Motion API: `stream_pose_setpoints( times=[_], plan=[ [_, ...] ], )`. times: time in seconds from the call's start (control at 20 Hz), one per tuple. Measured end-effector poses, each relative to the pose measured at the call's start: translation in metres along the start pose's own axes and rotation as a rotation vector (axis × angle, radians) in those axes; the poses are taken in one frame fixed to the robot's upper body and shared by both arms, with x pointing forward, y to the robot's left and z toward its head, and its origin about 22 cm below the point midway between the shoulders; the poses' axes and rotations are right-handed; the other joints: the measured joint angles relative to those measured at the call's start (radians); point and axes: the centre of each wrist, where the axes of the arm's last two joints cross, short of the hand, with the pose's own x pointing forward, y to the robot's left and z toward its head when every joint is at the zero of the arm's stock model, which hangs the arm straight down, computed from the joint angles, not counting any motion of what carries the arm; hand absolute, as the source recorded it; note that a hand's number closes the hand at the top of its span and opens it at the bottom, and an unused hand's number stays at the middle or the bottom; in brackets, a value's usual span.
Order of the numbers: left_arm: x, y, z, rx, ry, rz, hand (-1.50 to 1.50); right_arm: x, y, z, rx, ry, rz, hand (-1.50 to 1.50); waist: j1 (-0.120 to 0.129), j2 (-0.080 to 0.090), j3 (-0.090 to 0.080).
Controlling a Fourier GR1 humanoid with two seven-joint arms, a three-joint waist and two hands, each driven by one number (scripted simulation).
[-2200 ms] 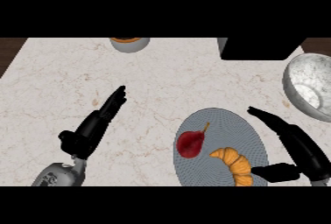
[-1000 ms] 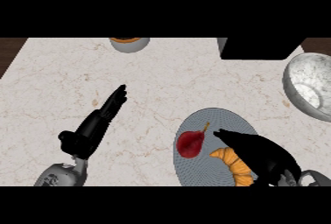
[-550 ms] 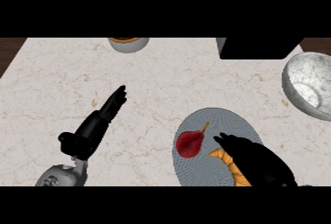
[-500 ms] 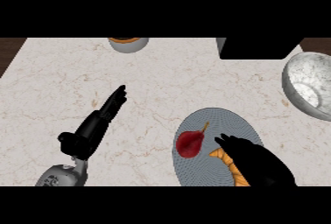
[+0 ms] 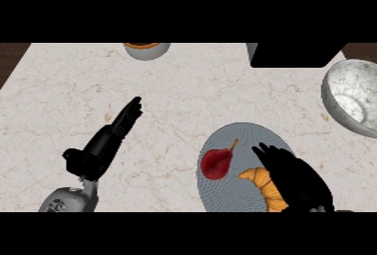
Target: Pick the croissant from the placemat and place it in the bowl
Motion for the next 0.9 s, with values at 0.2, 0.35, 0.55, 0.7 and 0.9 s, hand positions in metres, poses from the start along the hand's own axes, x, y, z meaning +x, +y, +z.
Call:
stream_pose_setpoints(
  times=[0.2,0.35,0.55,0.7,0.9],
  plan=[
    [0.005,0.001,-0.002,-0.004,-0.006,-0.004,0.0,-0.003,0.016,-0.01,0.012,0.024,-0.002,-1.5,0.0,0.0,0.0],
    [0.004,0.001,0.0,-0.003,-0.001,-0.001,0.0,-0.014,0.018,-0.02,0.031,0.034,-0.003,-1.5,0.0,0.0,0.0],
    [0.001,-0.004,-0.003,-0.002,0.0,-0.006,0.0,-0.015,0.028,-0.028,0.033,0.036,-0.008,-1.5,0.0,0.0,0.0],
    [0.0,-0.004,-0.002,0.003,-0.003,-0.001,0.0,-0.013,0.033,-0.036,0.033,0.031,-0.019,-1.5,0.0,0.0,0.0],
    [0.002,-0.005,0.001,0.001,-0.003,0.0,0.0,-0.017,0.035,-0.044,0.031,-0.008,-0.036,1.5,0.001,0.0,-0.001]
  ],
)
